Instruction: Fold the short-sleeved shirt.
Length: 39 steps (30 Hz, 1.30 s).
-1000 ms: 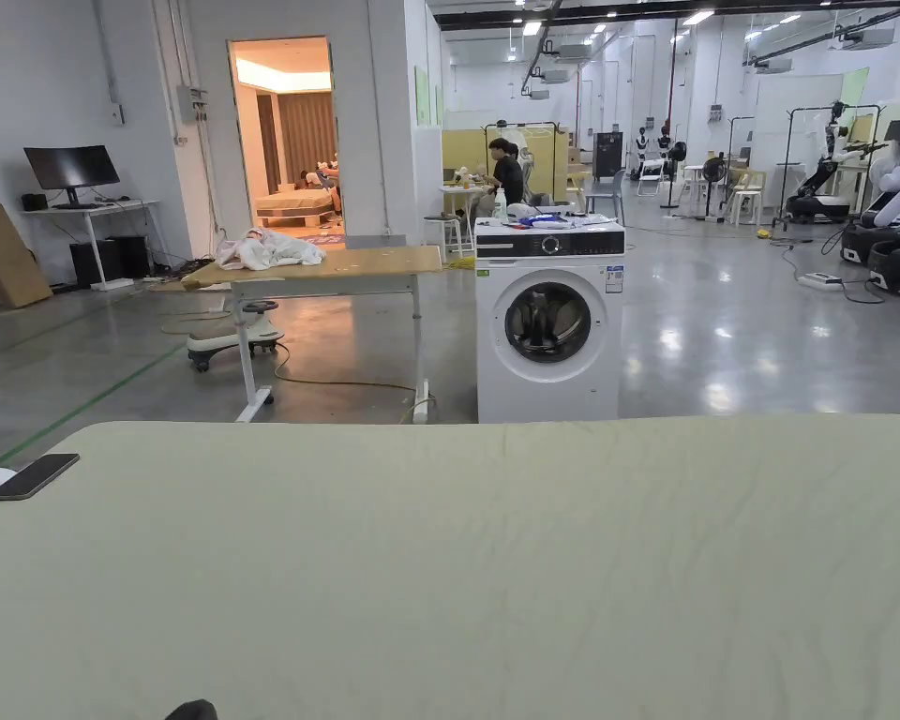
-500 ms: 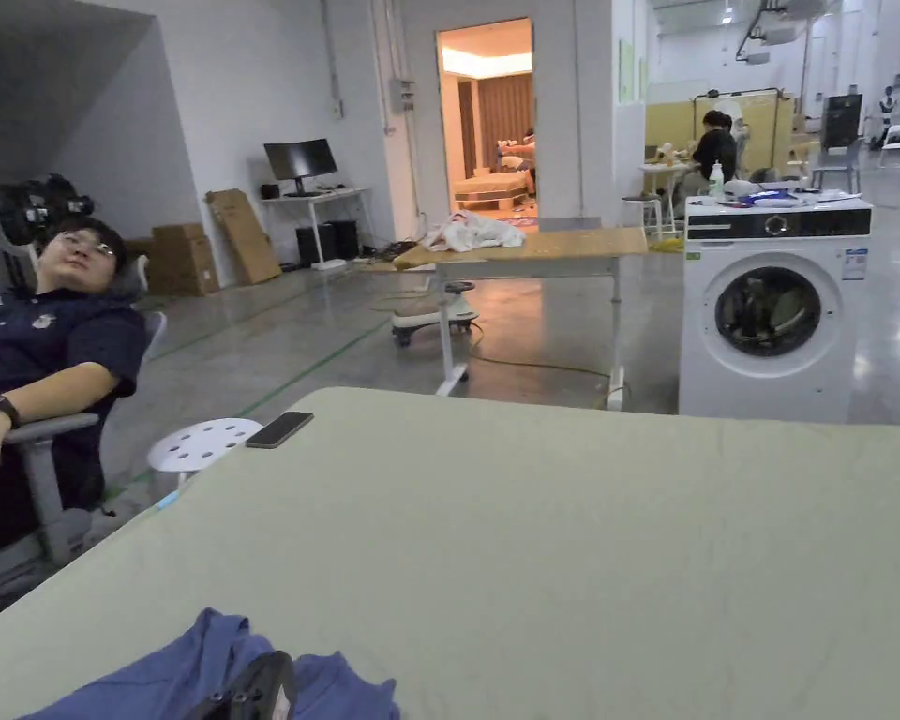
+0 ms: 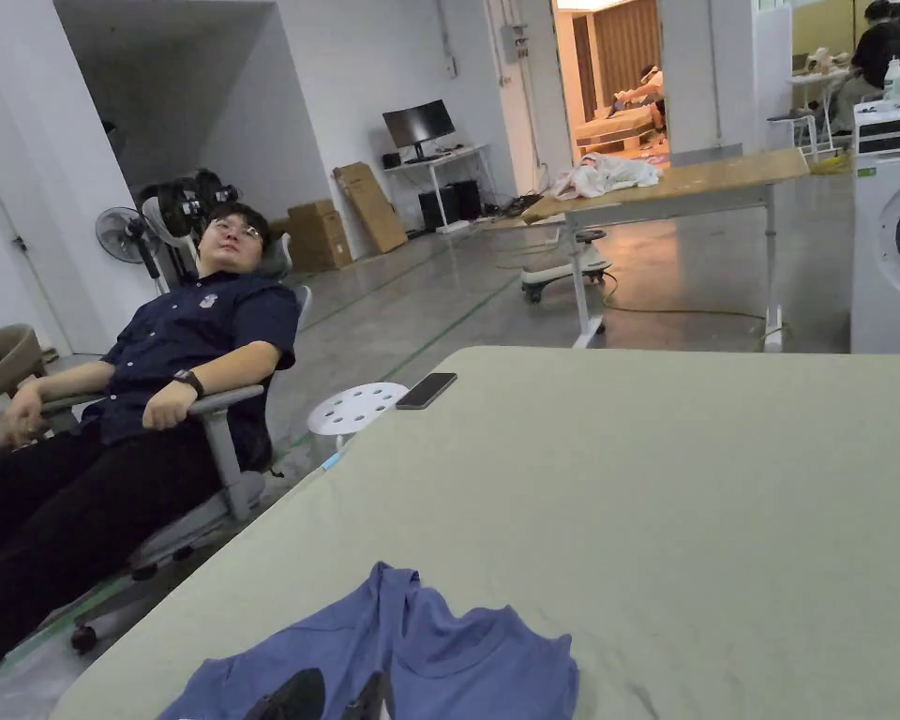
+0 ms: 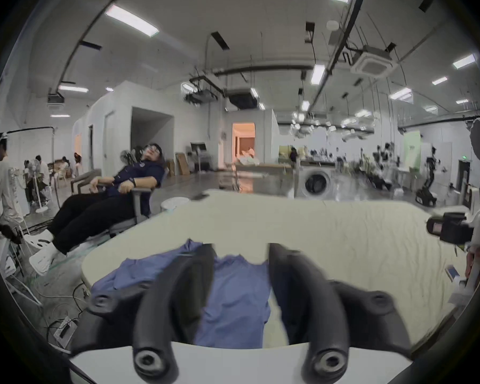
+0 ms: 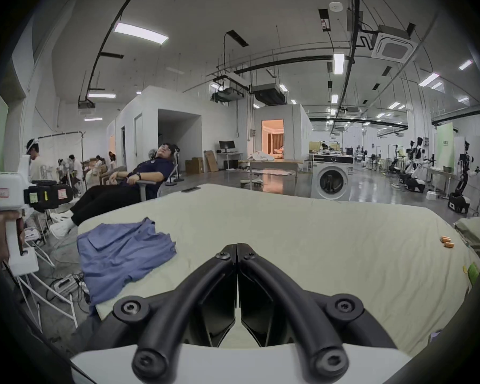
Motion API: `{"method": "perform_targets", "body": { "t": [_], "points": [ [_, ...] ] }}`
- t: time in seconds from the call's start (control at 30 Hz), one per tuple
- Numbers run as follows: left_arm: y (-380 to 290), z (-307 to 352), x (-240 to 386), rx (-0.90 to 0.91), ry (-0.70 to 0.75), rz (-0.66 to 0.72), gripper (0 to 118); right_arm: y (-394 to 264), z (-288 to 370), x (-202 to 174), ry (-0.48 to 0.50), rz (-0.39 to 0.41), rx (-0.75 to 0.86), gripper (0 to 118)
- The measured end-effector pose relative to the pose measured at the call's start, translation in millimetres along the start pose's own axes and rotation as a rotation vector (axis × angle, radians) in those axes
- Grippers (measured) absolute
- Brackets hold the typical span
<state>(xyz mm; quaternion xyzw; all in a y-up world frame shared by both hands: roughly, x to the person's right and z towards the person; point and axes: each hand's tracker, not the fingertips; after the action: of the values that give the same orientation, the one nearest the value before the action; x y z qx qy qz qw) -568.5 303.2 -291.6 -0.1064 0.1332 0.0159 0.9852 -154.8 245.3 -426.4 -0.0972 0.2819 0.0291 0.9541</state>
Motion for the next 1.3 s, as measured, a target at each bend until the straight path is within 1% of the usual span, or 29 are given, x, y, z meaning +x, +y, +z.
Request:
{"method": "perform_targets", "body": {
  "t": [0.03,0.07,0.1,0.17,0.23,0.33,0.43,0.53,0.57,0.6,0.63,0.7,0.73,0.77,0.8,0.83,0.87,0.93,1.03,1.07,1.1,1.13,1.17,1.2,1.3],
  "points": [
    [-1.4,-22.1,-8.8,-0.068,-0.05,-0.013,47,-2.5,2.0,2.6,-0.007,0.001,-0.014,0],
    [-6.5,-41.9,-19.6,-0.101,-0.077,-0.013,64,-5.1,3.5,5.1,-0.016,-0.001,-0.025,0],
    [-10.9,-64.3,-28.7,-0.146,-0.097,0.001,69,-7.8,4.7,8.0,-0.031,-0.003,-0.039,0],
    [-20.1,-111.7,-42.4,-0.25,-0.096,0.003,70,-12.7,8.9,13.8,-0.063,-0.004,-0.069,0],
    [-35.2,-165.5,-57.7,-0.398,-0.104,-0.005,71,-17.6,14.6,19.9,-0.087,-0.016,-0.089,0],
    [-61.4,-226.5,-70.5,-0.53,-0.087,-0.027,71,-23.9,22.4,30.0,-0.114,-0.043,-0.122,0],
    [-88.0,-274.3,-83.3,-0.638,-0.054,-0.015,71,-29.5,30.0,39.4,-0.165,-0.08,-0.148,0],
    [-97.7,-296.3,-87.5,-0.705,-0.017,-0.025,71,-34.7,33.3,47.4,-0.191,-0.111,-0.166,0],
    [-99.4,-301.7,-89.2,-0.713,-0.019,-0.027,69,-36.1,34.0,48.9,-0.198,-0.114,-0.173,0],
    [-105.2,-306.5,-95.5,-0.746,-0.038,0.016,68,-37.7,34.6,50.3,-0.203,-0.118,-0.179,0],
    [-106.4,-306.4,-97.6,-0.726,-0.025,0.027,66,-39.2,35.0,51.6,-0.206,-0.125,-0.185,0],
    [-106.5,-307.4,-95.7,-0.729,-0.026,0.026,54,-42.9,35.4,53.5,-0.209,-0.147,-0.191,0],
    [-106.3,-306.1,-96.0,-0.726,-0.028,0.018,39,-45.1,34.9,54.2,-0.208,-0.163,-0.195,0],
    [-105.1,-306.1,-94.2,-0.723,-0.039,0.005,11,-46.7,34.1,54.9,-0.206,-0.178,-0.202,0],
    [-104.1,-307.0,-91.3,-0.719,-0.034,-0.007,0,-47.6,35.7,56.0,-0.202,-0.196,-0.211,0],
    [-106.0,-309.1,-87.8,-0.722,0.0,-0.046,0,-48.3,36.6,56.4,-0.198,-0.21,-0.211,0],
    [-108.4,-307.8,-83.3,-0.727,-0.017,-0.035,0,-48.6,37.4,56.6,-0.195,-0.217,-0.208,0],
    [-104.6,-311.5,-84.4,-0.744,0.013,0.002,0,-47.5,41.6,56.7,-0.193,-0.217,-0.202,0],
    [-84.3,-310.0,-90.6,-0.759,-0.004,0.042,0,-45.3,51.0,59.1,-0.202,-0.19,-0.184,0],
    [-73.5,-302.6,-94.6,-0.715,-0.017,0.113,0,-45.4,53.6,60.9,-0.201,-0.187,-0.183,0],
    [-59.7,-292.2,-101.3,-0.631,-0.081,0.207,0,-46.6,56.3,62.9,-0.203,-0.186,-0.182,0],
    [-48.2,-286.2,-108.8,-0.575,-0.102,0.293,0,-48.3,58.5,64.8,-0.209,-0.188,-0.182,0],
    [-37.0,-279.9,-109.7,-0.529,-0.087,0.324,0,-49.8,60.1,67.0,-0.215,-0.194,-0.188,0],
    [-26.5,-276.1,-107.7,-0.498,-0.102,0.336,0,-50.3,61.7,68.5,-0.221,-0.207,-0.195,0],
    [11.7,-263.6,-78.8,-0.403,-0.184,0.336,0,-51.0,73.3,70.2,-0.231,-0.25,-0.185,0]
  ]
}}
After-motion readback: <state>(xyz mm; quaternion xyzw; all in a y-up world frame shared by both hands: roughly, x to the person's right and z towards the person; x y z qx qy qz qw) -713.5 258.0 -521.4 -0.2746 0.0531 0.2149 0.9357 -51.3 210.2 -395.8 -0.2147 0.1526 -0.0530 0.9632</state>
